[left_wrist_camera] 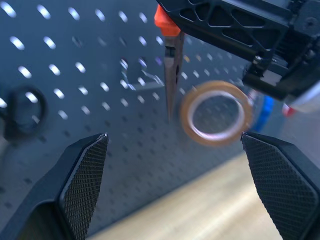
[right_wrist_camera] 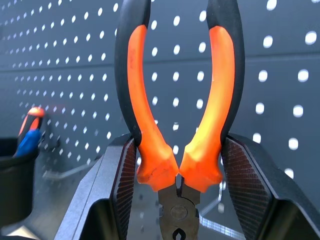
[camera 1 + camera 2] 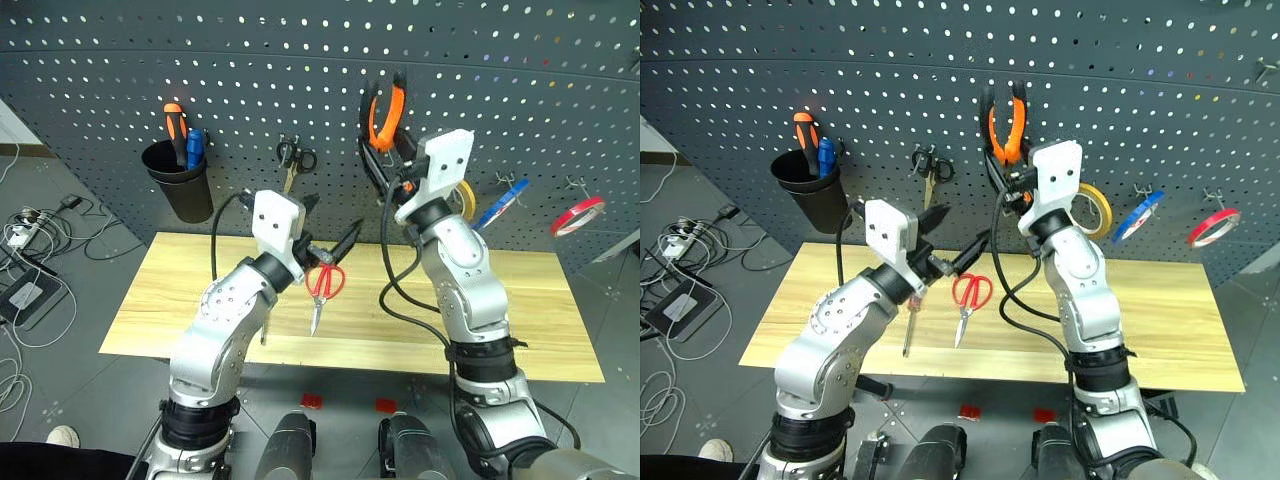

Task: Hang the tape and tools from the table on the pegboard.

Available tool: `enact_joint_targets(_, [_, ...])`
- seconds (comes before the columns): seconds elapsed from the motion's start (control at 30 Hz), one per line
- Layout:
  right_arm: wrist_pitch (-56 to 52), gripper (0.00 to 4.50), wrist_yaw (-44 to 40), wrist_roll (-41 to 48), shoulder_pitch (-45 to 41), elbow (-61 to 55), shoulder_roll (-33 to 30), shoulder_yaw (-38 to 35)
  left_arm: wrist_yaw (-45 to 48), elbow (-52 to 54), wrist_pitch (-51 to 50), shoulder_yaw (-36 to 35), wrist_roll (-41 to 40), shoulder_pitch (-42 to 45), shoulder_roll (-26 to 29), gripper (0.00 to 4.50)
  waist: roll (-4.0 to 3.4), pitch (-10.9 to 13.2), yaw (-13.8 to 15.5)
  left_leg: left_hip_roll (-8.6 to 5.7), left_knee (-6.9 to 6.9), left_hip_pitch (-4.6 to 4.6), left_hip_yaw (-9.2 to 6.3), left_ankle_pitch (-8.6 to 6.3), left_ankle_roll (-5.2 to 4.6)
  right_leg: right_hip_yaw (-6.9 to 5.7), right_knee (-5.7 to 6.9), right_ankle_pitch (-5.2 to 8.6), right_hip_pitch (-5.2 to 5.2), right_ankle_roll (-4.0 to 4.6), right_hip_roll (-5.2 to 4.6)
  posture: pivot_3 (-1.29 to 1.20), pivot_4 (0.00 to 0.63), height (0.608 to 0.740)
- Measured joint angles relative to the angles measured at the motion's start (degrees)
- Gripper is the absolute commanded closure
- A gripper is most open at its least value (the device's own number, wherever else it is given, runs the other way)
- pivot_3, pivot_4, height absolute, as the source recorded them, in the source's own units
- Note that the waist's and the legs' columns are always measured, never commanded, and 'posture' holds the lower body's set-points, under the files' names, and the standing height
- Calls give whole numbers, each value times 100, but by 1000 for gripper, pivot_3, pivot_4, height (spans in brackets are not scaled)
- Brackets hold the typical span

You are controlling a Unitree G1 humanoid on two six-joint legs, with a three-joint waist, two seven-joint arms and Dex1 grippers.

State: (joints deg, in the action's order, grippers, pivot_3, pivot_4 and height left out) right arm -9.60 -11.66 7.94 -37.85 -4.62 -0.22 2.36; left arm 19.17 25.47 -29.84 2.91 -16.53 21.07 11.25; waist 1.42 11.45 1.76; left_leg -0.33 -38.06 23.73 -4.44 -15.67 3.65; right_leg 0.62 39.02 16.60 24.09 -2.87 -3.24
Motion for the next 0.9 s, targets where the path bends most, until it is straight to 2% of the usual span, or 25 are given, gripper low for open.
enact_joint_targets(0.33, [1151, 2139, 380, -220, -772, 1487, 27, -243, -210, -629, 425, -115, 188, 423, -13, 0, -1, -10, -1, 0, 1, 0, 4, 0, 0, 4, 4, 0, 3, 0, 0, 231, 148, 740])
enact_joint_targets(0.9, [2122, 2139, 651, -402, -960, 2423, 135, -275, -101, -940, 439, -100, 253, 592, 19, 0, -1, -9, 19, 1, 1, -13, 4, 0, -1, 8, 10, 0, -4, 0, 1, 260, 186, 740])
